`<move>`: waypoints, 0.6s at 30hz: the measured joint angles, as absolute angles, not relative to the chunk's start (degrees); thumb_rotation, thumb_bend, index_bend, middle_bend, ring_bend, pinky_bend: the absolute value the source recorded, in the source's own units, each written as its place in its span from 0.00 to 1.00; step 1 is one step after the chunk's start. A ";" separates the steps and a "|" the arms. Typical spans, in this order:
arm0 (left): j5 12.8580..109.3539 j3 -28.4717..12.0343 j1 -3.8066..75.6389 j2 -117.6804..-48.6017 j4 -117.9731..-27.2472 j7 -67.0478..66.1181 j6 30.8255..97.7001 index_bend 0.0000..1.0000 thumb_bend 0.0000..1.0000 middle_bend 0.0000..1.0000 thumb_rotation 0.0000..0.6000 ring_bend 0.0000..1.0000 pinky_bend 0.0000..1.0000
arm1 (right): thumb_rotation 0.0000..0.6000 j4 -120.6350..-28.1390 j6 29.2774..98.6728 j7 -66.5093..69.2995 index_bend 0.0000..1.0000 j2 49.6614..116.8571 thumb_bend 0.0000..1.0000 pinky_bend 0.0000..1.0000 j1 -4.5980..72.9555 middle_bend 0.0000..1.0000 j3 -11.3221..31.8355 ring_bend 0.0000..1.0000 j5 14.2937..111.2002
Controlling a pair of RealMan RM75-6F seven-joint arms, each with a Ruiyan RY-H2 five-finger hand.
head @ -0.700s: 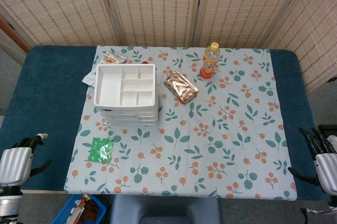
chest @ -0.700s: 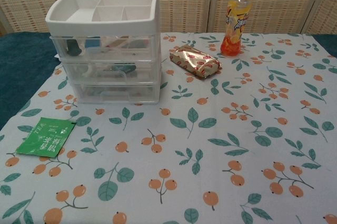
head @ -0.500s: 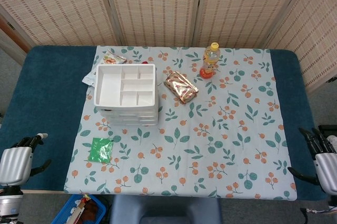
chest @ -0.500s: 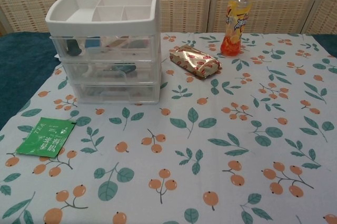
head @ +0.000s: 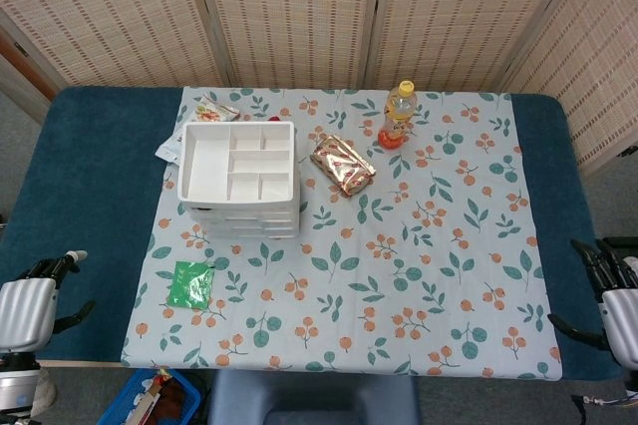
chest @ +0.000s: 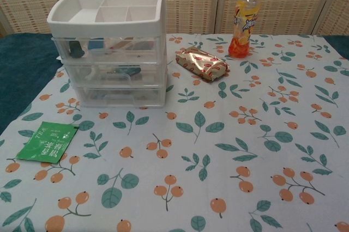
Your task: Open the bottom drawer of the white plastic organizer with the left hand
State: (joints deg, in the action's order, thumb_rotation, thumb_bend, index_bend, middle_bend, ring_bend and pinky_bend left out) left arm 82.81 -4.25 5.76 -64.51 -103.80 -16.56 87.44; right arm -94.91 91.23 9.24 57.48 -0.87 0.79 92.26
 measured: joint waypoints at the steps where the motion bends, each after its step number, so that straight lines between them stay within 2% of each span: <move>1: 82.85 -4.20 5.77 -64.35 -103.94 -16.01 87.28 0.28 0.15 0.42 1.00 0.35 0.51 | 1.00 -95.00 91.27 9.17 0.00 57.42 0.12 0.13 -0.82 0.12 0.90 0.07 92.25; 11: 85.90 -3.10 6.33 -63.22 -105.01 -11.57 85.67 0.27 0.14 0.42 1.00 0.37 0.53 | 1.00 -95.50 91.50 8.64 0.00 57.49 0.12 0.13 -0.22 0.12 1.80 0.07 92.26; 16: 88.26 -1.90 7.78 -63.33 -105.07 -9.84 82.77 0.26 0.14 0.42 1.00 0.43 0.63 | 1.00 -95.57 91.34 8.47 0.00 57.68 0.12 0.13 0.02 0.12 1.90 0.07 92.33; 18: 88.66 -1.70 8.43 -63.45 -105.10 -8.69 81.66 0.26 0.14 0.43 1.00 0.49 0.69 | 1.00 -95.65 91.32 8.38 0.00 57.65 0.12 0.13 0.08 0.12 1.95 0.07 92.34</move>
State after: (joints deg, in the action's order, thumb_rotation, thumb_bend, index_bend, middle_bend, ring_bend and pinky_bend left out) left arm 88.66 -1.70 8.43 -63.45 -105.10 -8.69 81.66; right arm -95.65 91.32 8.38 57.65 0.08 1.95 92.34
